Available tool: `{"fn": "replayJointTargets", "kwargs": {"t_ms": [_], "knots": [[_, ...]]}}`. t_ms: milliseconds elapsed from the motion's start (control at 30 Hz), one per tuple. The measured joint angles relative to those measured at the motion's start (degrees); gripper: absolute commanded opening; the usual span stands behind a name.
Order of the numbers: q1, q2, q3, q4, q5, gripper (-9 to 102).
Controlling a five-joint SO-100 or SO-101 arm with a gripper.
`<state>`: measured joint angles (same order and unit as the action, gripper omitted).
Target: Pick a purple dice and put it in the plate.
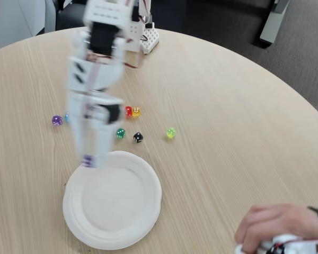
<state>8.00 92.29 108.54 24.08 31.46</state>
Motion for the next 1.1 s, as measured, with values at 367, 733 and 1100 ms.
{"fn": "replayJointTargets", "kwargs": {"t_ms": [367, 733, 1100], "knots": [[-4.2, 0.0, 5.8, 0.0, 3.3, 9], [-5.1, 0.0, 11.3, 0.0, 6.3, 0], [-10.0, 14.4, 11.3, 21.4, 11.9, 0]]}}
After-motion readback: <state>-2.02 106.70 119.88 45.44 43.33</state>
